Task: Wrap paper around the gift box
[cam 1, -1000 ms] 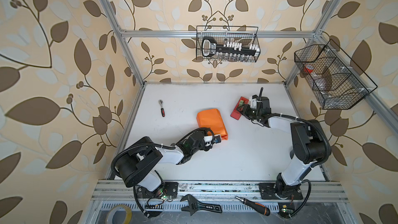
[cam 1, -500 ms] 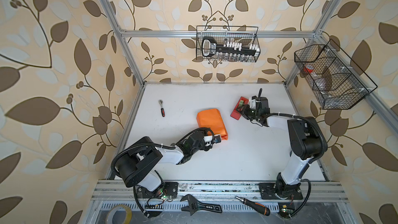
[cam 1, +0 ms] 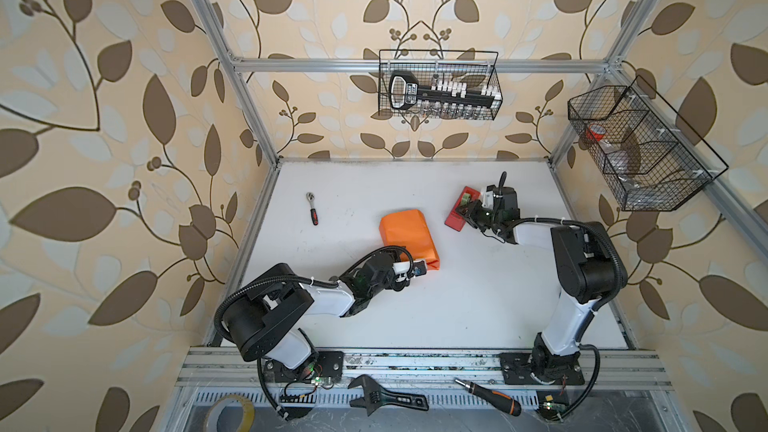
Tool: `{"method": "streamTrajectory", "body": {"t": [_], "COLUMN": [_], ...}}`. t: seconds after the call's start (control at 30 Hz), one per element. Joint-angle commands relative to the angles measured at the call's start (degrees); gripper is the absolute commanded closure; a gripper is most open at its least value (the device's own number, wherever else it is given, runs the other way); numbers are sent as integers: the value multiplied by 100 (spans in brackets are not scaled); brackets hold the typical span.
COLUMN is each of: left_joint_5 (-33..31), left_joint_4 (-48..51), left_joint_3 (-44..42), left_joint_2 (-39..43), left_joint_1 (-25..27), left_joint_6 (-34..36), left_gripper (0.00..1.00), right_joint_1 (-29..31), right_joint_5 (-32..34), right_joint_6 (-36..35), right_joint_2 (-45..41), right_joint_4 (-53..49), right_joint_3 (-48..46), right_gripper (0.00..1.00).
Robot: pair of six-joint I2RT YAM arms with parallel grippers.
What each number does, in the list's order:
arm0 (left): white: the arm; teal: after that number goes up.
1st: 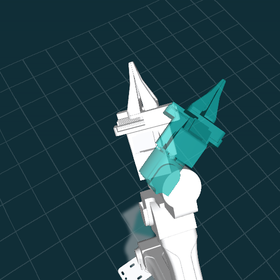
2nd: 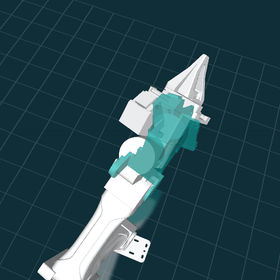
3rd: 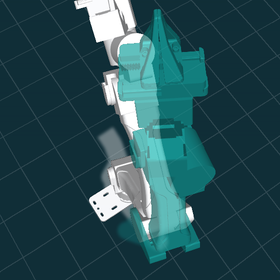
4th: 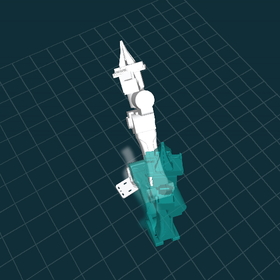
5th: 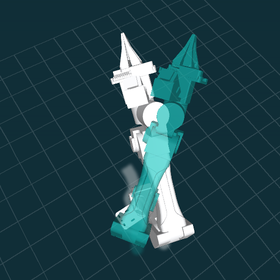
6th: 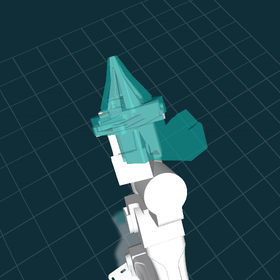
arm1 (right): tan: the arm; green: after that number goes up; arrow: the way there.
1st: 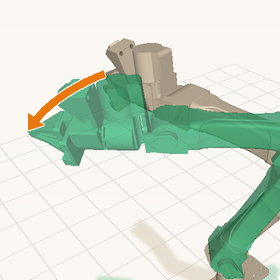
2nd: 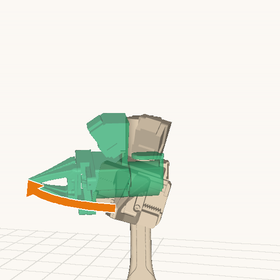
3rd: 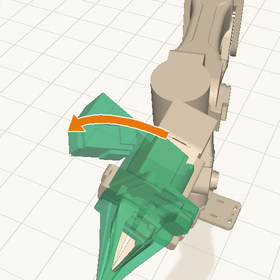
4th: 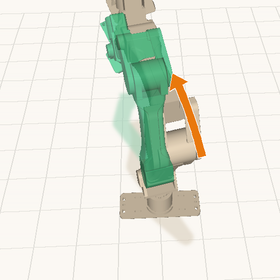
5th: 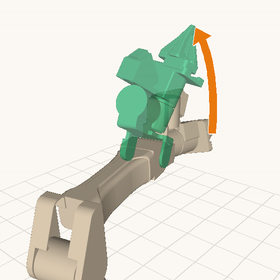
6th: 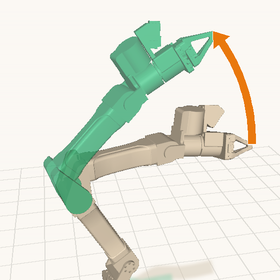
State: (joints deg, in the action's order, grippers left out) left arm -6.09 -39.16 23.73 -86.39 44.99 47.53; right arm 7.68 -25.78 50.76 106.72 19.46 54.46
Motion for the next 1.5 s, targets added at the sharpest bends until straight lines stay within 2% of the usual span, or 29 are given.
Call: {"method": "streamTrajectory", "body": {"t": [0.0, 0.27, 0.6, 1.13, 1.47], "left_joint_5": [-38, -42, -33, -56, -69], "left_joint_4": [743, 738, 754, 781, 775], "left_joint_3": [-15, -1, 0, 16, 17], "left_joint_2": [-189, -202, -200, -203, -209], "left_joint_1": [-105, -104, -105, -105, -114], "left_joint_6": [41, 37, 37, 37, 28], "left_gripper": [29, 29, 29, 29, 29], "right_joint_1": [14, 5, -20, -67, 44], "right_joint_5": [-24, -62, -119, -535, -613], "right_joint_6": [212, 362, 573, 1371, 1470], "right_joint_2": [222, 240, 113, -348, -655], "right_joint_4": [-24, 111, 318, 1242, 1323], "right_joint_3": [-2, -14, -87, -325, -448], "right_gripper": [78, 84, 100, 100, 100]}}
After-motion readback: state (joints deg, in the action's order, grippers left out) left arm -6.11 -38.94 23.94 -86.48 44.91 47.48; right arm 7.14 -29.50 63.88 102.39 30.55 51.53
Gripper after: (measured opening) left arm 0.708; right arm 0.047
